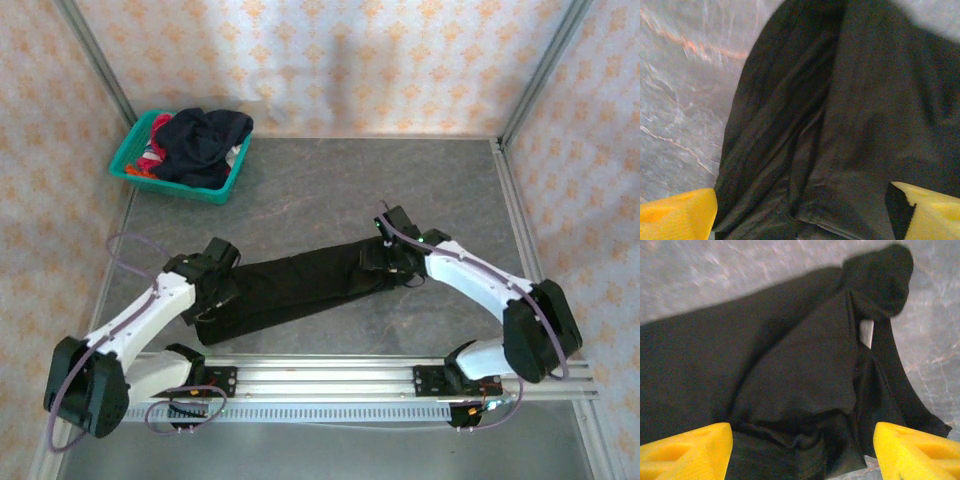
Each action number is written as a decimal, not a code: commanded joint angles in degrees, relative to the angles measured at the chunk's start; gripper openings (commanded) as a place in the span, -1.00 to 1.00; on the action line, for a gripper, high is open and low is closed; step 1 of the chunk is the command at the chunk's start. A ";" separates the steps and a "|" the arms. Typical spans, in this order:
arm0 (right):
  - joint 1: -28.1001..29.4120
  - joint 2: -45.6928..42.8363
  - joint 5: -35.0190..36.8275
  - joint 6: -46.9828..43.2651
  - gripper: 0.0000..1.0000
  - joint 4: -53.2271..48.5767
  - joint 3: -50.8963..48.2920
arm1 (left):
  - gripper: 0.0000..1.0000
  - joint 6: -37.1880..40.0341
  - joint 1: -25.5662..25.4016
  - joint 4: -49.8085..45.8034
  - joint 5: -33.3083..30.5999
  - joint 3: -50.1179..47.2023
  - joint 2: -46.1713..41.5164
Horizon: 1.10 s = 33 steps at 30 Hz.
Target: Fold and stack the t-shirts
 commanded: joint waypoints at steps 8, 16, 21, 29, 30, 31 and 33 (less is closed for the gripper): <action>4.78 10.96 -1.97 2.84 -0.12 5.13 4.05 | -0.21 3.64 -0.09 6.41 3.50 5.30 5.52; 1.47 18.98 0.07 4.07 -0.31 8.50 4.19 | -0.59 3.73 -0.12 15.67 3.10 2.49 13.90; -3.43 25.64 -0.91 0.60 -0.34 7.88 8.69 | -0.61 1.90 -2.26 18.16 4.45 1.68 17.18; -8.64 39.04 -5.94 -15.47 -0.33 -0.08 28.29 | -0.23 2.46 -5.39 14.88 0.51 7.37 13.21; -9.10 40.89 -6.45 -17.45 -0.33 -1.60 31.62 | -0.15 3.68 -5.36 14.79 -0.89 8.49 12.72; -9.39 42.22 -7.01 -19.21 -0.32 -2.61 34.39 | -0.06 4.98 -5.21 15.00 -1.96 9.67 12.86; -9.54 43.68 -7.63 -20.96 -0.28 -4.19 39.47 | 0.13 8.82 -4.18 14.78 -2.67 13.55 16.00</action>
